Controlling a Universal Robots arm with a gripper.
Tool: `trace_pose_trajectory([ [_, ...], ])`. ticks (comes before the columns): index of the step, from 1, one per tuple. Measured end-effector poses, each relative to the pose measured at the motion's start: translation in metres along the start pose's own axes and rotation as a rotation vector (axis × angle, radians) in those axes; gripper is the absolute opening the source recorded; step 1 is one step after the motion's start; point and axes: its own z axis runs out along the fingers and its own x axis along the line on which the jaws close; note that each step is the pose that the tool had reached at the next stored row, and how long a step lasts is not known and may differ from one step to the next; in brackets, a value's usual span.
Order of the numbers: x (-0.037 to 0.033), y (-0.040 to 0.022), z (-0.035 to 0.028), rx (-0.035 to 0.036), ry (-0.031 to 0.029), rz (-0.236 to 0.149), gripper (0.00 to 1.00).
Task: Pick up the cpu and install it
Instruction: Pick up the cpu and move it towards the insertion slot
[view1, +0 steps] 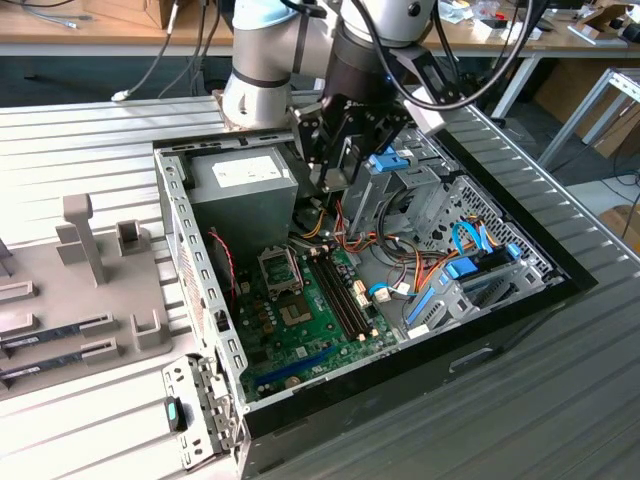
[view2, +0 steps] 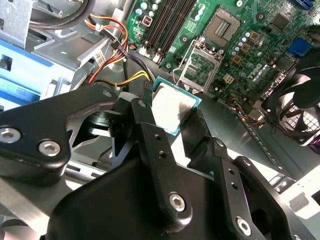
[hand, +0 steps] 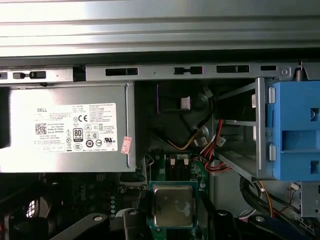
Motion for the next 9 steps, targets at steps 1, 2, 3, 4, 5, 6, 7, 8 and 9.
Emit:
trace_pose_trajectory([
  [1, 0.0, -0.0009, 0.0003, 0.0, 0.0, 0.0, 0.47],
  [2, -0.0001, -0.0016, 0.0006, -0.0001, -0.0001, 0.0, 0.47],
  [3, -0.0001, -0.0025, 0.0009, 0.0, 0.0, 0.0, 0.47],
  [4, -0.0001, -0.0035, 0.0012, 0.0, 0.0, 0.0, 0.47],
  [5, -0.0001, -0.0042, 0.0014, 0.0, -0.0001, 0.0, 0.47],
  [6, -0.0001, -0.0048, 0.0015, 0.0, 0.0, 0.0, 0.47],
  [7, -0.0002, -0.0067, 0.002, 0.0, 0.0, 0.0, 0.47],
  [8, -0.0002, -0.0078, 0.0023, 0.0, 0.0, 0.0, 0.47],
  [9, -0.0002, -0.0092, 0.0026, 0.0, 0.0, 0.0, 0.47],
])
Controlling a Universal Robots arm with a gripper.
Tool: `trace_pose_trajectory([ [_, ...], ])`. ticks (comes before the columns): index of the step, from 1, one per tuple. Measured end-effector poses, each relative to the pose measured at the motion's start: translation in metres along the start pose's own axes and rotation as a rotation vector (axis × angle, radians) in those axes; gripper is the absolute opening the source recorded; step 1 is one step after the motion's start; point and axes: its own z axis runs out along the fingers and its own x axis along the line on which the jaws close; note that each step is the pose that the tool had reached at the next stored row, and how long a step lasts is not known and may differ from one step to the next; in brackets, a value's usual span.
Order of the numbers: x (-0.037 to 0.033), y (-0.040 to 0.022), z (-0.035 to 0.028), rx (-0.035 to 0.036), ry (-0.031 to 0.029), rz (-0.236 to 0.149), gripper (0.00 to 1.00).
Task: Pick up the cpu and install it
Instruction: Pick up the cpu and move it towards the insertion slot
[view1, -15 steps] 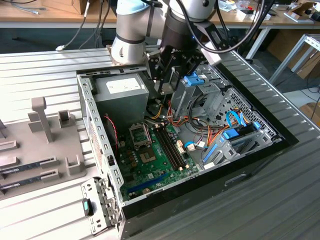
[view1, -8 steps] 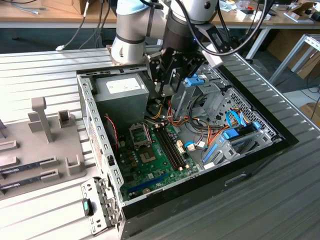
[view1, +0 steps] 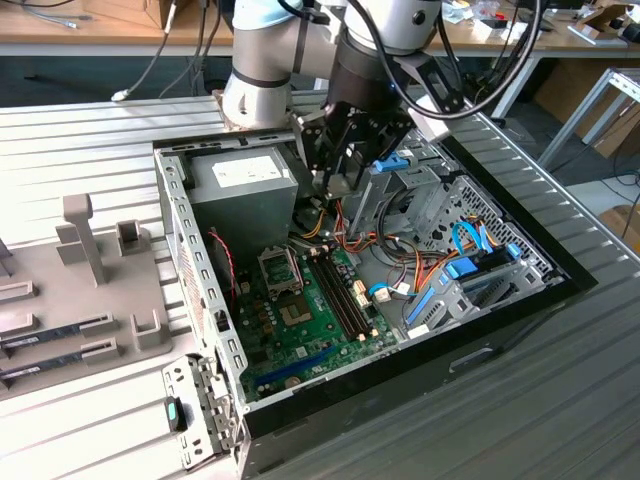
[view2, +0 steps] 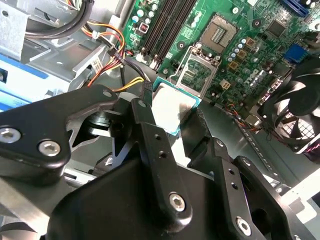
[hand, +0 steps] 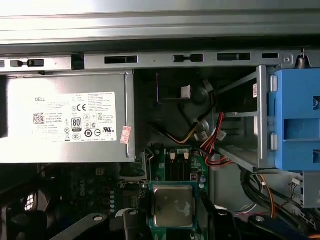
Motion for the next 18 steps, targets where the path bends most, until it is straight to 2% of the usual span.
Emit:
trace_pose_trajectory([
  [18, -0.0003, -0.0151, 0.0034, 0.0, 0.0, 0.0, 0.47],
])
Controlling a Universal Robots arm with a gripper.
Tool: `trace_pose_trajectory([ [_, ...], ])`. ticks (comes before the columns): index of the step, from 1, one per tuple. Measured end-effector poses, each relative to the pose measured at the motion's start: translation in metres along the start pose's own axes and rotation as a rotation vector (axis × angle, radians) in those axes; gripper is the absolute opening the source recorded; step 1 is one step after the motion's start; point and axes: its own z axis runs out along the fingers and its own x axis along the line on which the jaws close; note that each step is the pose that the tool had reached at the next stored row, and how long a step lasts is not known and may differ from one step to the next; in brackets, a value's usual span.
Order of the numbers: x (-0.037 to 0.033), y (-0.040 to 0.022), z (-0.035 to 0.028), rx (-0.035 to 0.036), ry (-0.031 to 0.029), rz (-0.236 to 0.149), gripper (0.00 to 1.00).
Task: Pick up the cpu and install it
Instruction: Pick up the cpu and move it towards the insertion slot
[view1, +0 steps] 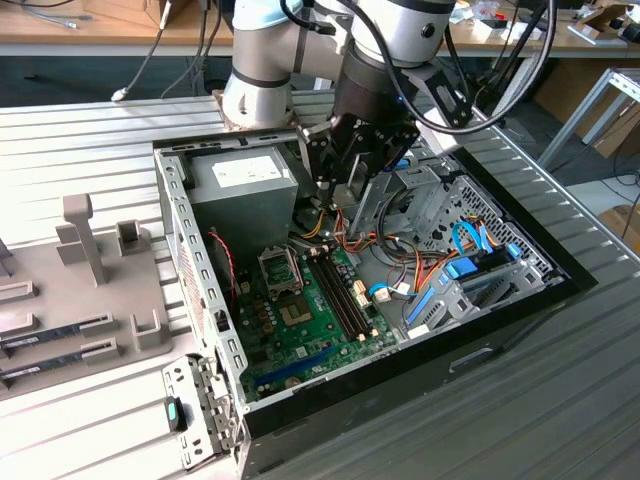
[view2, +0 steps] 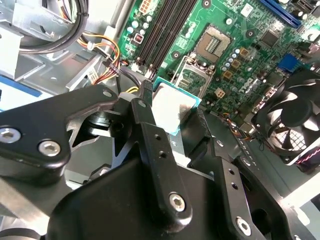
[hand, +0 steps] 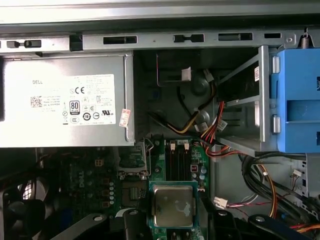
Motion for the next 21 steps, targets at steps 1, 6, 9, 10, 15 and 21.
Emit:
trace_pose_trajectory([
  [1, 0.0, -0.0008, 0.0002, 0.0, 0.0, 0.0, 0.47],
  [6, -0.0001, -0.0053, 0.001, 0.0, 0.0, 0.0, 0.47],
  [9, -0.0002, -0.008, 0.0015, 0.0, 0.0, 0.0, 0.47],
  [10, -0.0002, -0.0092, 0.0017, -0.0001, 0.0, 0.0, 0.47],
  [15, -0.0003, -0.0144, 0.0026, 0.0001, 0.0, 0.0, 0.47],
  [21, -0.0004, -0.0222, 0.004, 0.0, 0.0, 0.0, 0.47],
])
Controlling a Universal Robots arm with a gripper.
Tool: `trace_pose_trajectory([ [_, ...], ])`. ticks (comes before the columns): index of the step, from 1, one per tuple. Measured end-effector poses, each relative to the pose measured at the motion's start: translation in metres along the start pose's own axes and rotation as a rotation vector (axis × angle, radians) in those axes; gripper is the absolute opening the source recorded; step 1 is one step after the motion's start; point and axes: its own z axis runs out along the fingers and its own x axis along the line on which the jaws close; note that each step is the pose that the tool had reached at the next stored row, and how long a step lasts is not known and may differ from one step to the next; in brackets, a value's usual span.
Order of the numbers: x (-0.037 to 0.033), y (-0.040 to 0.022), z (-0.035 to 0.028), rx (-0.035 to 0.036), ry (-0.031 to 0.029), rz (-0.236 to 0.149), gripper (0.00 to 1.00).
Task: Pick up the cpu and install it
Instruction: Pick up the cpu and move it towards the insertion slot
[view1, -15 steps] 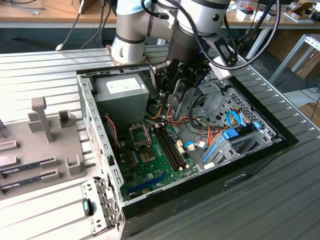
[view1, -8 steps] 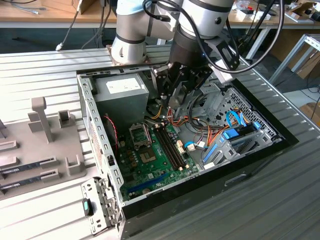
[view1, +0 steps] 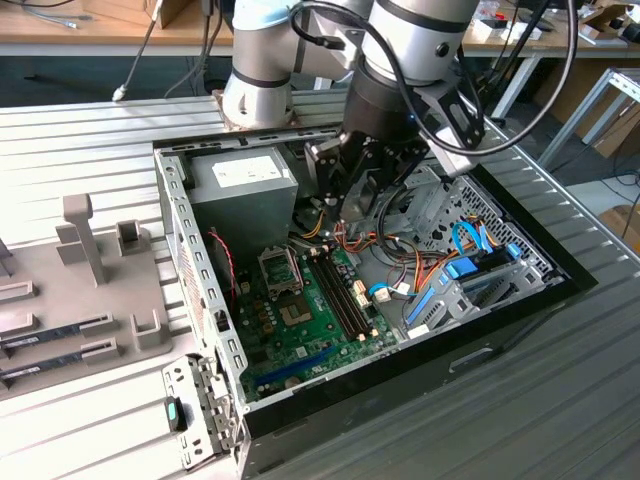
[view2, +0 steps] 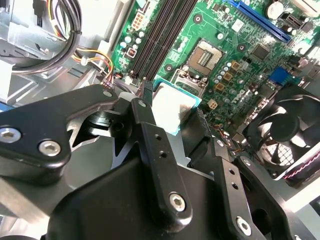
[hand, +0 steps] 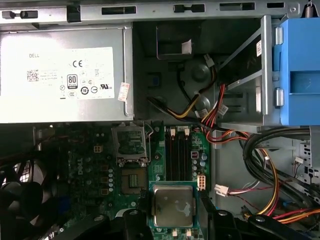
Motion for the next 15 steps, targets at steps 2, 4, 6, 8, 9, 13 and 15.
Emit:
trace_pose_trajectory([
  [2, 0.0, -0.003, 0.0005, -0.0001, 0.0, 0.0, 0.47],
  [4, -0.0001, -0.0049, 0.0008, 0.0, 0.0, 0.0, 0.47],
  [6, -0.0001, -0.0071, 0.0012, -0.0001, -0.0001, 0.0, 0.47],
  [8, -0.0002, -0.0091, 0.0014, 0.0, -0.0001, 0.0, 0.47],
  [9, -0.0002, -0.0104, 0.0017, -0.0001, 0.0, 0.0, 0.47],
  [13, -0.0003, -0.0147, 0.0024, -0.0001, 0.0, 0.0, 0.47],
  [15, -0.0003, -0.0165, 0.0026, 0.0001, 0.0, 0.0, 0.47],
])
